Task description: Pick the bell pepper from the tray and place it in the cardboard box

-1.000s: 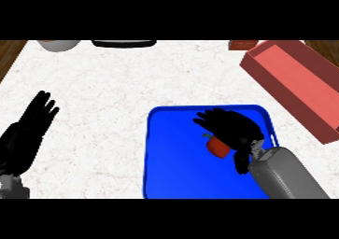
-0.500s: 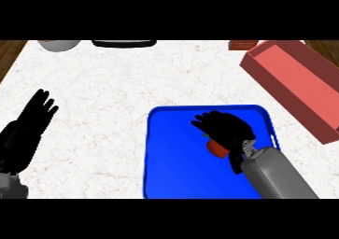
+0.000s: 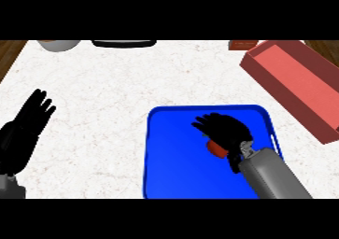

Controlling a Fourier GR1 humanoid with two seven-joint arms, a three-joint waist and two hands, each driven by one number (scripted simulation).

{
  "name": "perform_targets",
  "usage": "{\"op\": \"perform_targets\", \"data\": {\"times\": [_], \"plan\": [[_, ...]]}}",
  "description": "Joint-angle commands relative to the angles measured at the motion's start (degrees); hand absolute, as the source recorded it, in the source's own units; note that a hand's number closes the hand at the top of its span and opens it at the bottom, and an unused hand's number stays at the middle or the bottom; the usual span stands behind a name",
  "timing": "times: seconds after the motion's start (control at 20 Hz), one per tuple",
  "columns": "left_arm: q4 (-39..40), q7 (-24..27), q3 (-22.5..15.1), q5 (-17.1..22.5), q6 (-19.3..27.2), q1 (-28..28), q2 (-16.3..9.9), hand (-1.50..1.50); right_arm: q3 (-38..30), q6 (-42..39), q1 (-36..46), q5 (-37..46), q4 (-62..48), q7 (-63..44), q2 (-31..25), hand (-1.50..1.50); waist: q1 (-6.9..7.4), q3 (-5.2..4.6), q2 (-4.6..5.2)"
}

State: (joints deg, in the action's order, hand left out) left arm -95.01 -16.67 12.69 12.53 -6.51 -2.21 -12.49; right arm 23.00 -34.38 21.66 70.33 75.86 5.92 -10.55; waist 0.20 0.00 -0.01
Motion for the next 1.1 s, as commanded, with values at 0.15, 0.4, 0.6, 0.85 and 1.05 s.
{"op": "perform_targets", "data": {"times": [0.15, 0.4, 0.6, 0.85, 1.05], "plan": [[4.64, 4.46, 3.04, 1.19, -3.96, 0.25, -1.68, 0.0, -0.8, 4.69, 1.61, 3.01, -3.87, 0.81, 3.25, 1.5, 0.01, -0.01, 0.05], [-2.2, -2.21, 1.73, 1.24, -1.37, 0.63, -0.74, 0.0, 0.96, 8.76, -0.77, 3.65, -4.93, 4.73, 4.79, 1.5, 0.07, 0.01, -0.01], [2.56, 2.57, -1.54, -2.99, -0.24, -0.51, 2.47, 0.0, -0.69, 9.22, -1.38, 4.11, -3.07, 7.75, 2.99, 1.5, -0.18, 0.0, -0.02], [-1.51, -0.72, 0.18, -0.61, -0.76, 0.41, 0.57, 0.0, -19.34, 9.58, 7.54, -0.46, -14.5, -9.75, 7.14, 1.5, 0.74, 0.05, 0.24], [-1.37, -1.89, -0.13, 0.1, -0.94, -1.14, 0.68, 0.0, -25.77, 12.91, 15.89, -0.85, -23.59, -16.81, 8.54, 1.5, 1.39, 0.05, 0.47]]}}
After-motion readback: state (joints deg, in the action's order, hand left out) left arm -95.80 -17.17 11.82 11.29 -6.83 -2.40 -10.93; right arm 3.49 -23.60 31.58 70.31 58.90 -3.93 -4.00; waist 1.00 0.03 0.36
